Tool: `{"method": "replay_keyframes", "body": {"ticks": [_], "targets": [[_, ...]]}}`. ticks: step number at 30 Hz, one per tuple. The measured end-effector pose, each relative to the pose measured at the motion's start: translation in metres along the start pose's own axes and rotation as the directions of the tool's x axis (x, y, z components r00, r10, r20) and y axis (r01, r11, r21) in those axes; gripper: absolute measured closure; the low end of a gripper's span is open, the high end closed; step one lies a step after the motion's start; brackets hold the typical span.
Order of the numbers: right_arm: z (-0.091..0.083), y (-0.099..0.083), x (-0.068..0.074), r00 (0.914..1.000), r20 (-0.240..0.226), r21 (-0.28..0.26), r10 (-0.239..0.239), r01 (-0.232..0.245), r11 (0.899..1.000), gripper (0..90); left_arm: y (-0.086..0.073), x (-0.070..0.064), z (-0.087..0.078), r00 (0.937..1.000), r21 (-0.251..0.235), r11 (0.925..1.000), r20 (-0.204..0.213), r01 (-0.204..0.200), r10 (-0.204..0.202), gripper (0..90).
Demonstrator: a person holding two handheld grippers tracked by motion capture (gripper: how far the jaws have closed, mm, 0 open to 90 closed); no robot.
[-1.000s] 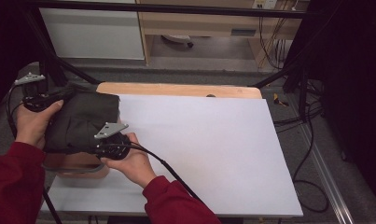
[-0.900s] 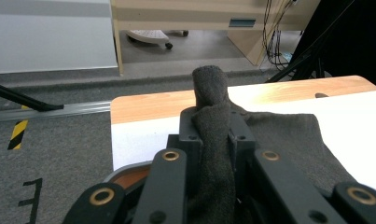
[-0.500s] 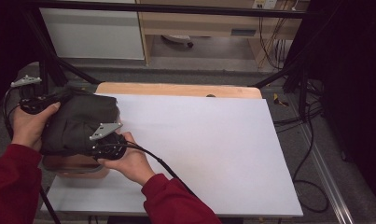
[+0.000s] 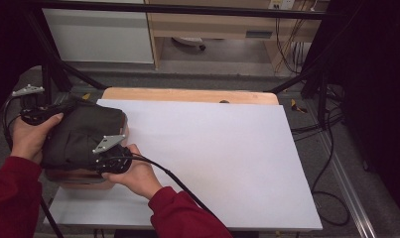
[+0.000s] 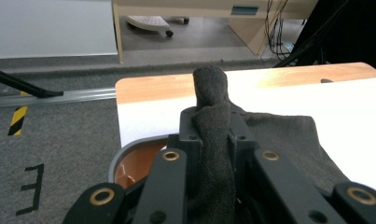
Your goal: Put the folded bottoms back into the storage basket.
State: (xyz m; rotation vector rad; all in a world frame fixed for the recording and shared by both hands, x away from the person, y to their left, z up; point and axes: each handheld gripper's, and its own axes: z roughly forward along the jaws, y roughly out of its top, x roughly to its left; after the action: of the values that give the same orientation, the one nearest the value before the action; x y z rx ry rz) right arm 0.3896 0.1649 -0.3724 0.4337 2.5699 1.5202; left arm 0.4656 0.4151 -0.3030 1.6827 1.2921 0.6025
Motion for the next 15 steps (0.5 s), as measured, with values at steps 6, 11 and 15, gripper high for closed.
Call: {"method": "replay_keyframes", "body": {"ticks": [6, 11, 15], "targets": [[0.003, -0.002, 0.000, 1.0000, -0.005, 0.020, 0.005, -0.005, 1.000, 65.3, -0.006, 0.004, 0.004, 1.0000, 0.016, 0.9998, 0.005, 0.007, -0.007, 80.3], [0.006, -0.003, -0.002, 0.9999, -0.007, 0.036, 0.007, -0.007, 0.999, 65.3, -0.010, 0.006, 0.009, 0.9999, 0.025, 0.9996, 0.007, 0.015, -0.016, 80.3], [0.007, -0.004, -0.004, 0.9999, -0.011, 0.041, 0.010, -0.010, 0.999, 65.1, -0.012, 0.008, 0.012, 0.9998, 0.028, 0.9995, 0.007, 0.018, -0.018, 80.2]]}}
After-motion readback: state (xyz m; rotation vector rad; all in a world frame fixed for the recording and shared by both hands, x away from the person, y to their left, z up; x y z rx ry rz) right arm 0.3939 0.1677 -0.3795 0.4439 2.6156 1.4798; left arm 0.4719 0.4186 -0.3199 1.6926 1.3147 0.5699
